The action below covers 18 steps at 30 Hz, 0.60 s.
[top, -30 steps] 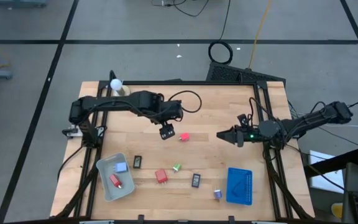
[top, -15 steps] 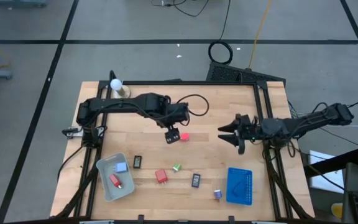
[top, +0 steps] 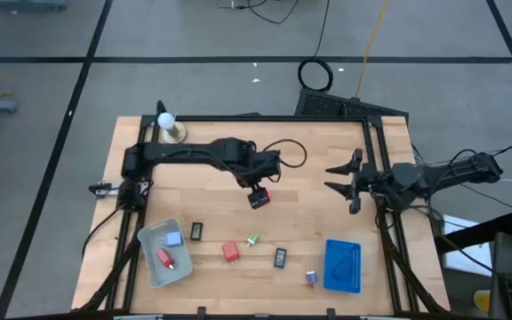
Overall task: Pick & Place Office items
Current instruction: Put the pink power adapter into the gray bin
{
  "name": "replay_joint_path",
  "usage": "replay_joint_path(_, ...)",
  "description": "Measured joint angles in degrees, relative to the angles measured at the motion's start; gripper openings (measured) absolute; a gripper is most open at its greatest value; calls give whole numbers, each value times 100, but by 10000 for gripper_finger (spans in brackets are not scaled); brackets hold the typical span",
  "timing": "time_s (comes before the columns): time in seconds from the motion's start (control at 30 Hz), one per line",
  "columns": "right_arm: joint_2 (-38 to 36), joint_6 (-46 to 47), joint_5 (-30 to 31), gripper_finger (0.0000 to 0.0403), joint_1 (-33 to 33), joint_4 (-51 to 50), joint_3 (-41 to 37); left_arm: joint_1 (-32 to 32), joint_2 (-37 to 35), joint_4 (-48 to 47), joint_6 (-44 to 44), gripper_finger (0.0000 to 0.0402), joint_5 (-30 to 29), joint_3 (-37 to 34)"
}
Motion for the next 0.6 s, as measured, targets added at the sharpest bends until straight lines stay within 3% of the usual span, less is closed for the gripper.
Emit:
replay_joint_path(0.17,-288,21,-3,173,0,-62,2,115,377,227,-15,312,384,-2)
replay_joint_path(0.6,-329,336,-8,173,0,-250,2,437,450,663,452,312,324,-2)
